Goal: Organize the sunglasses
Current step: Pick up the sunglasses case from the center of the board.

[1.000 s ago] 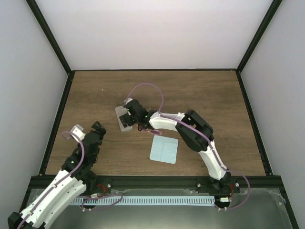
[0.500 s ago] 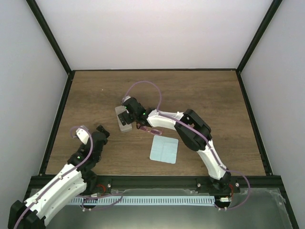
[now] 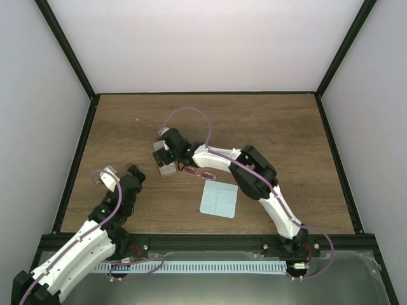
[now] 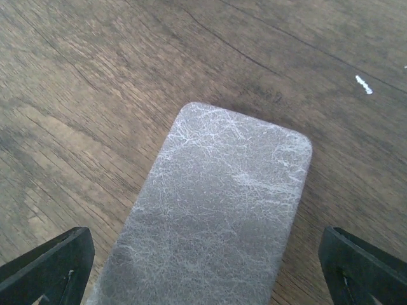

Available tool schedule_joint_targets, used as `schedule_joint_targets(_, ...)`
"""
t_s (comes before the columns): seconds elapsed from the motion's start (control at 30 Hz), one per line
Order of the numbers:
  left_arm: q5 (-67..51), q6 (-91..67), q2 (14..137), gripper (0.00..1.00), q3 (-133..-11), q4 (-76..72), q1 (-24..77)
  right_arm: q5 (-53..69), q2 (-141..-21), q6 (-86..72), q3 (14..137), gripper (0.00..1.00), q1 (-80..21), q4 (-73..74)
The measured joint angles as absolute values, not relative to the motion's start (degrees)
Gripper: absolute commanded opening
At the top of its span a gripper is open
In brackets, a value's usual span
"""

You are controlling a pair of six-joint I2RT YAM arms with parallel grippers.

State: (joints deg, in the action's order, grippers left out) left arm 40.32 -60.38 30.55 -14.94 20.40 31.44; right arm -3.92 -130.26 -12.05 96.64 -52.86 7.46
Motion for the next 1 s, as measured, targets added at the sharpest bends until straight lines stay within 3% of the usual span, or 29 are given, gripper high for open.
schedule_joint_targets(0.27,40.51,-60.14,31.66,1.0,-14.94,19.77,31.44,-4.56,-133.36,-12.14,99.77,0.98,-53.32,9.72)
schedule_joint_targets(0.6,40.58,-59.94,31.77,1.0,-14.94,19.49,31.44,-6.92,-133.34,-14.06,100.01,0.72,-54.0,10.28)
schedule_joint_targets(1.0,40.71,-59.9,31.66,1.0,-14.94,19.49,31.44,-8.56,-132.88,-14.68,99.26,0.63,-54.0,9.43)
